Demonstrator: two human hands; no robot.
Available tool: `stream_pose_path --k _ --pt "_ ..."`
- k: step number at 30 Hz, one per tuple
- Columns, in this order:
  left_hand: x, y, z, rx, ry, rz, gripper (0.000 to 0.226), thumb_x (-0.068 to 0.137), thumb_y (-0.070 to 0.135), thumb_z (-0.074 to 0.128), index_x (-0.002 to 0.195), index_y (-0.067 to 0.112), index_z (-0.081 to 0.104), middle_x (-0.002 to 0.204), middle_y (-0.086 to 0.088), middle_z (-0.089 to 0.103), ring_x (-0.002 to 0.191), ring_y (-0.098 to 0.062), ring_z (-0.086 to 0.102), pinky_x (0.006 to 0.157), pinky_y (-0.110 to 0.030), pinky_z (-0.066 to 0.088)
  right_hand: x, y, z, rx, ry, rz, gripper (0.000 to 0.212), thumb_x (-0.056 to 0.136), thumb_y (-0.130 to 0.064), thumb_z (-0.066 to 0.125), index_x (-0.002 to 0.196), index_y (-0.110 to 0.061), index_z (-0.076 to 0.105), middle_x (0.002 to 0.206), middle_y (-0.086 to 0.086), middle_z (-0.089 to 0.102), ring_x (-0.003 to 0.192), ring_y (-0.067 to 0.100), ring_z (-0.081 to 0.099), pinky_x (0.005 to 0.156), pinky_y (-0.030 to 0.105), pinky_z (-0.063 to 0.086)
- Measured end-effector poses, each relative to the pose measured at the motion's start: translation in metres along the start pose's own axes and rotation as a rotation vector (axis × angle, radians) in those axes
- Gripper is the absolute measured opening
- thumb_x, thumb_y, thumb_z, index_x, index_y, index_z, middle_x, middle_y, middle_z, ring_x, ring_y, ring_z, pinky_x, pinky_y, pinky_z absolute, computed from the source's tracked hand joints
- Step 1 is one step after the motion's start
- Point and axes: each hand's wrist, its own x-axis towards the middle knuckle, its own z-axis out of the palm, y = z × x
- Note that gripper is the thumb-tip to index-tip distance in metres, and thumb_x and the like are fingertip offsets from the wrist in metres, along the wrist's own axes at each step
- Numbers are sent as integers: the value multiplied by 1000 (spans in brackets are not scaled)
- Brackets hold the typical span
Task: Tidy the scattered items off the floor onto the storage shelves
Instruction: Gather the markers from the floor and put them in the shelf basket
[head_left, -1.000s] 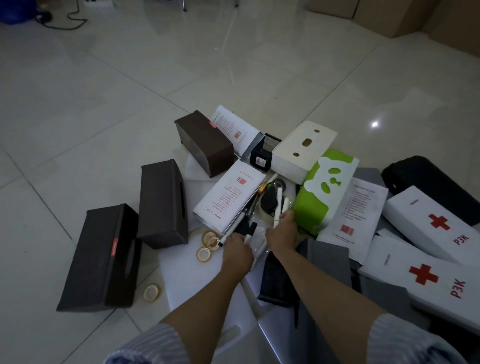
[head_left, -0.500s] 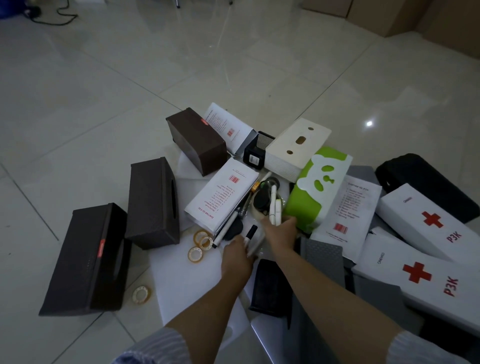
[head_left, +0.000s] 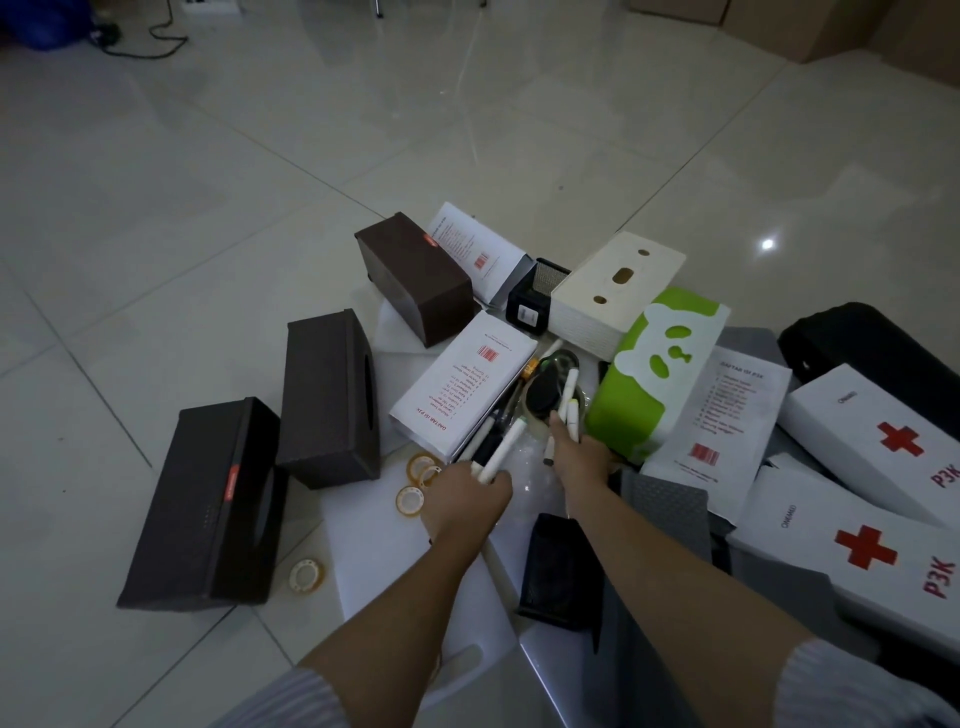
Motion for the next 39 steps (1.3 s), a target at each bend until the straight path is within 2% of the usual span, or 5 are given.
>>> stream_pose_path --k 4,14,21,34,39 --pt "3 7 2 -99 102 -46 44 86 65 54 77 23 59 70 5 56 70 -18 58 61 -27 40 4 3 3 45 38 -37 33 93 -35 65 70 -11 59 70 3 57 62 14 53 49 23 38" --pt "15 -17 22 -55 231 293 40 86 -4 61 125 5 55 108 -13 59 95 -27 56 78 -26 40 8 9 2 202 21 -3 23 89 -18 70 108 -7 64 86 5 62 74 18 57 65 32 49" --pt "18 -6 26 354 68 303 69 88 -2 53 149 11 25 142 -14 38 132 -31 30 98 -32 44 -3 4 -1 138 -2 42 3 84 -10 56 84 -11 59 68 8 54 55 19 49 43 22 35" --pt "20 -21 -3 194 175 128 53 84 72 48 93 20 55 79 0 54 71 -20 55 57 -30 39 -26 6 3 -43 5 -422 10 94 -19 53 88 -12 54 58 5 57 51 26 61 49 33 50" --pt "27 -21 -21 -331 154 16 35 89 46 58 89 12 59 79 -7 65 74 -26 65 63 -32 50 -40 -15 8 122 64 -285 9 89 -7 45 81 -9 48 56 10 48 35 13 45 37 20 38"
